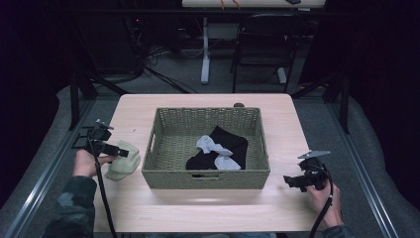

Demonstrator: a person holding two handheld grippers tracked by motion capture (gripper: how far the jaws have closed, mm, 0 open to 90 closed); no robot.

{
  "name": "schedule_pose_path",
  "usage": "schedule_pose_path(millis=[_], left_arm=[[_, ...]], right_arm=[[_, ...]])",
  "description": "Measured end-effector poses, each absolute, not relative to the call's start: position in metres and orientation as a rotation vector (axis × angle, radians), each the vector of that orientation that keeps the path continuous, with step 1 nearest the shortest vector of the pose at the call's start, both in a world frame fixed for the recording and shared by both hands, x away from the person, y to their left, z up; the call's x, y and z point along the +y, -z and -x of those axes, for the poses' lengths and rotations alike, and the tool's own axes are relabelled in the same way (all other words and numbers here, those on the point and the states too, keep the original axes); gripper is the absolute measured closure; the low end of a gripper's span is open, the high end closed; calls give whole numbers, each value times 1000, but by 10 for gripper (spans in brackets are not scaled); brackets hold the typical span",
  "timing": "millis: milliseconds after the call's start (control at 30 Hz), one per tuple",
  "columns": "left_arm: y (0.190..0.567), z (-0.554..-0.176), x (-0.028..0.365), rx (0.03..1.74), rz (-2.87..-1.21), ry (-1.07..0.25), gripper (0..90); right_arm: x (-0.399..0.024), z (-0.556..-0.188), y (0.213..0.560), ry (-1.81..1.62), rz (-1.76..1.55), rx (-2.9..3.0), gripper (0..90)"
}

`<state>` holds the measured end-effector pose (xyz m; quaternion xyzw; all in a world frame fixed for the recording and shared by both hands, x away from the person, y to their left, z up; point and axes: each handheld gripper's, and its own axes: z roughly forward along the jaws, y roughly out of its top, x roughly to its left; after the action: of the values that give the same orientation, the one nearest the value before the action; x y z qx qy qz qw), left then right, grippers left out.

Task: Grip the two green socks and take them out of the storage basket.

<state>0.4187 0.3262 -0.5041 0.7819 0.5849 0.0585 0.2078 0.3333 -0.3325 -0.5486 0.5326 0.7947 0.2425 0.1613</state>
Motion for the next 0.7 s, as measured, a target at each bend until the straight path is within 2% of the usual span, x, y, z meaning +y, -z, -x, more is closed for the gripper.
schedule_pose_path(millis=[67,167,233,467,567,700], left_arm=[[500,-407,324,1641,-2189,-251,172],[498,-389,322,1639,-2168,-307,118],[498,-377,322,1636,-2155,-324,51],[509,-346,323,1596,-2108,-365,2],[514,-344,321,1593,-2165,-376,2],[518,-345,324,1612,-2152,-393,2]], right_arm=[[-333,-333,549,-692,-1522,2268,48],[-333,-333,549,-691,-1521,2268,48],[-332,-333,549,-692,-1522,2269,48],[-331,-331,546,-705,-1507,2257,53],[-330,-332,547,-697,-1505,2266,53],[-330,-332,548,-694,-1504,2275,53]])
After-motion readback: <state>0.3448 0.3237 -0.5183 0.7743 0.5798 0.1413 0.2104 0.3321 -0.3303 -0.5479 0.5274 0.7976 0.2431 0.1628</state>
